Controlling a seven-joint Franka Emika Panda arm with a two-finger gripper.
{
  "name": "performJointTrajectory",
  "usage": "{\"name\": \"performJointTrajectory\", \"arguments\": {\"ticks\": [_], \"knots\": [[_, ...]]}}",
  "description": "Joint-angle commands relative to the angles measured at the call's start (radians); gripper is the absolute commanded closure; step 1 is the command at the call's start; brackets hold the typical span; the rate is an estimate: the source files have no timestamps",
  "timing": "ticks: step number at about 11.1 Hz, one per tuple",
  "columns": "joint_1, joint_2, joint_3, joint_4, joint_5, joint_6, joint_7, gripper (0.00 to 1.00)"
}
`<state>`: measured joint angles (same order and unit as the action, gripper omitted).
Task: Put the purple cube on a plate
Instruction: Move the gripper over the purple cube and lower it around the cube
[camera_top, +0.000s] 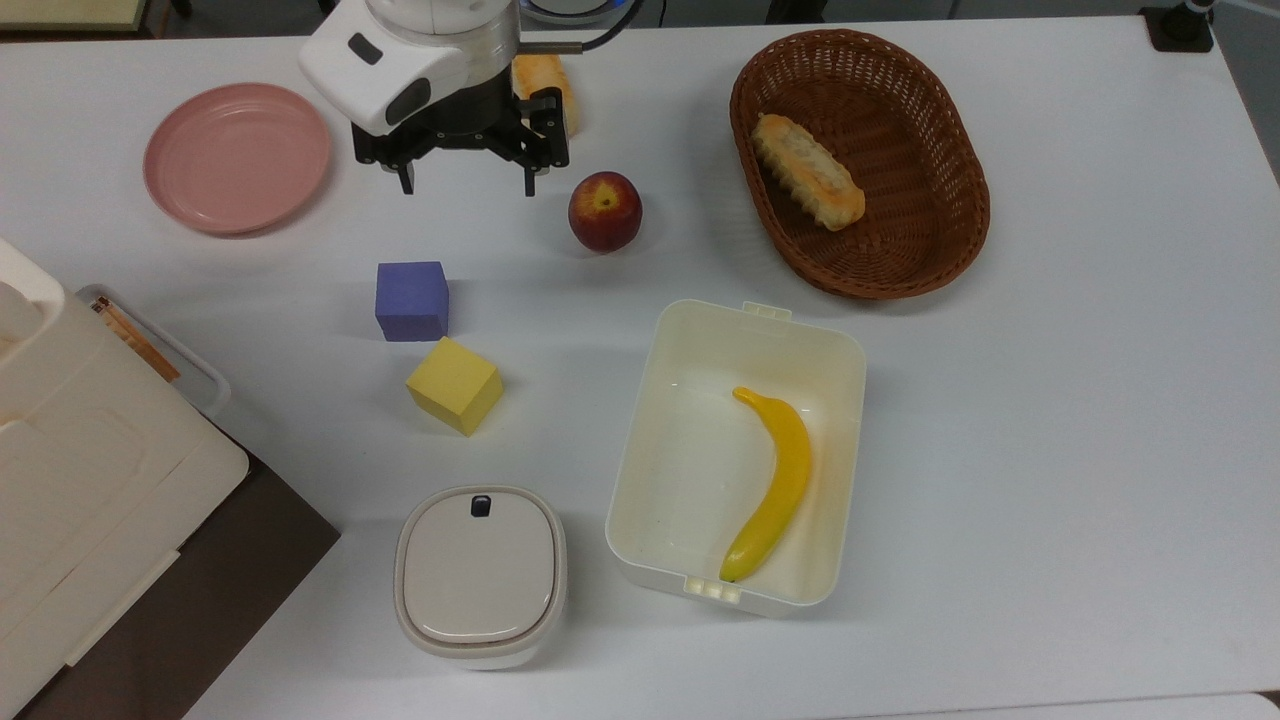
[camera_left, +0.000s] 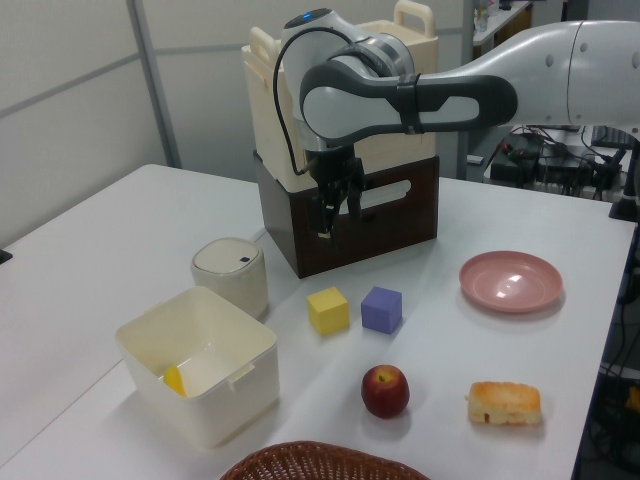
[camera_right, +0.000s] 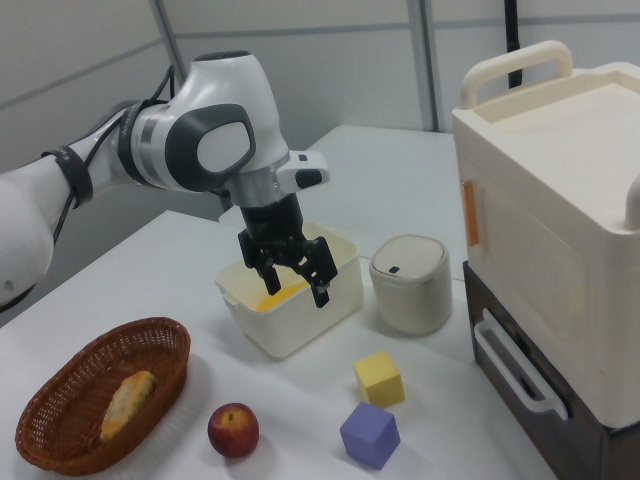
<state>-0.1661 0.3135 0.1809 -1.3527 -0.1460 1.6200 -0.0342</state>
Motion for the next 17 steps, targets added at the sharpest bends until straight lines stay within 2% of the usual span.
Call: {"name": "performJointTrajectory", "arguments": {"ticks": [1, 2, 5, 9, 15, 17], "knots": [[-0.022, -0.034, -0.009, -0.029, 0.016, 0.018, 0.002, 0.00], [-0.065, -0.034, -0.009, -0.029, 0.020, 0.018, 0.000, 0.00], [-0.113, -0.030, -0.020, -0.037, 0.017, 0.012, -0.016, 0.00], [-0.154, 0.027, -0.021, -0.097, 0.019, 0.014, -0.153, 0.00], [-0.150, 0.166, -0.020, -0.098, 0.013, 0.038, -0.178, 0.00], [-0.150, 0.174, -0.020, -0.120, 0.016, 0.099, -0.173, 0.00]]}}
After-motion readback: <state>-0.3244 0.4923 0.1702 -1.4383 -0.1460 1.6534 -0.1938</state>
